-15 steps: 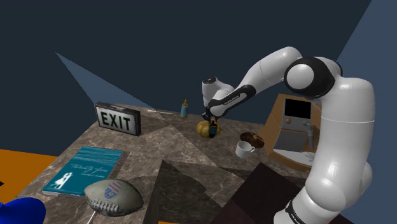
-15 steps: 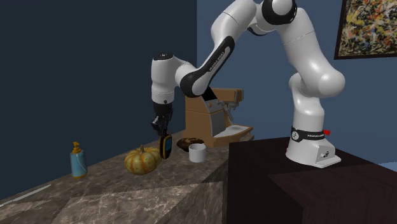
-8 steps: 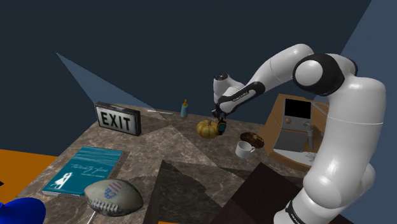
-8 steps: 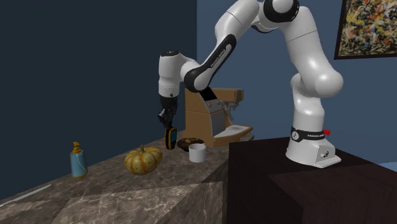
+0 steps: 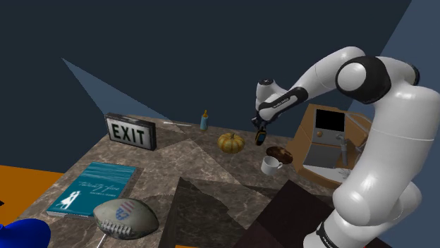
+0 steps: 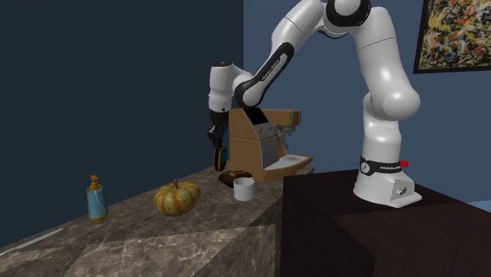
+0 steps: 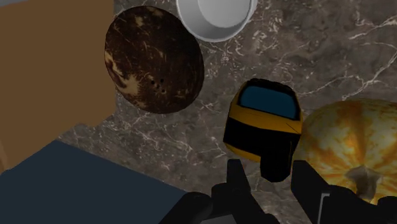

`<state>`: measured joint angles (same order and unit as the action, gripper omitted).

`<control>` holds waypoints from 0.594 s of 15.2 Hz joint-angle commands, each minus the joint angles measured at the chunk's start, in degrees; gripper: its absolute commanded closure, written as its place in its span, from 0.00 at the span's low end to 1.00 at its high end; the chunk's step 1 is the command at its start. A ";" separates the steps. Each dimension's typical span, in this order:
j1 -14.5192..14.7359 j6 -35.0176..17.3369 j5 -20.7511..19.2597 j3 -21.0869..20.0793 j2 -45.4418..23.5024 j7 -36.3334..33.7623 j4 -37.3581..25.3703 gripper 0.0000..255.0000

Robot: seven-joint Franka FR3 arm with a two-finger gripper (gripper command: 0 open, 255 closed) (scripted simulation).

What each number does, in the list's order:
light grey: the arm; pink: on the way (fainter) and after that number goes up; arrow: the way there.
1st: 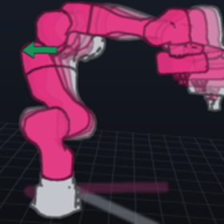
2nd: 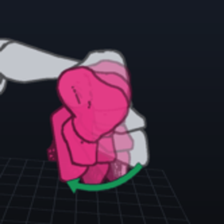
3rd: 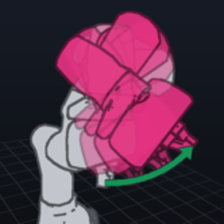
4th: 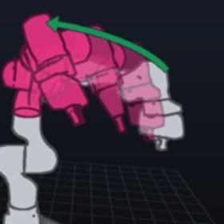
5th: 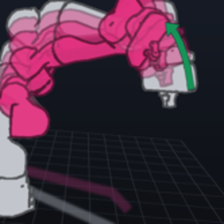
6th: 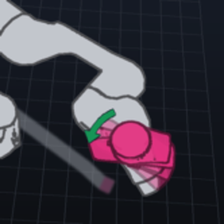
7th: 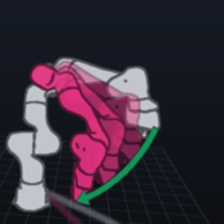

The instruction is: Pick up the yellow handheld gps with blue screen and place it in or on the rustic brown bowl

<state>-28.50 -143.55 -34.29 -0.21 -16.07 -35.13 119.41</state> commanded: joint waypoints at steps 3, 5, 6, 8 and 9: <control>-3.85 -1.85 1.44 1.35 0.95 6.06 0.53 1.00; -5.81 -2.55 2.43 1.96 1.11 9.30 0.29 1.00; -6.79 -2.86 2.99 2.25 1.12 10.96 0.07 1.00; -8.79 -3.38 4.19 2.75 1.02 14.35 -0.56 1.00; -9.79 -3.60 4.84 2.97 0.90 16.08 -0.96 1.00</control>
<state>-37.15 -147.03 -30.25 2.55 -15.64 -21.20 118.48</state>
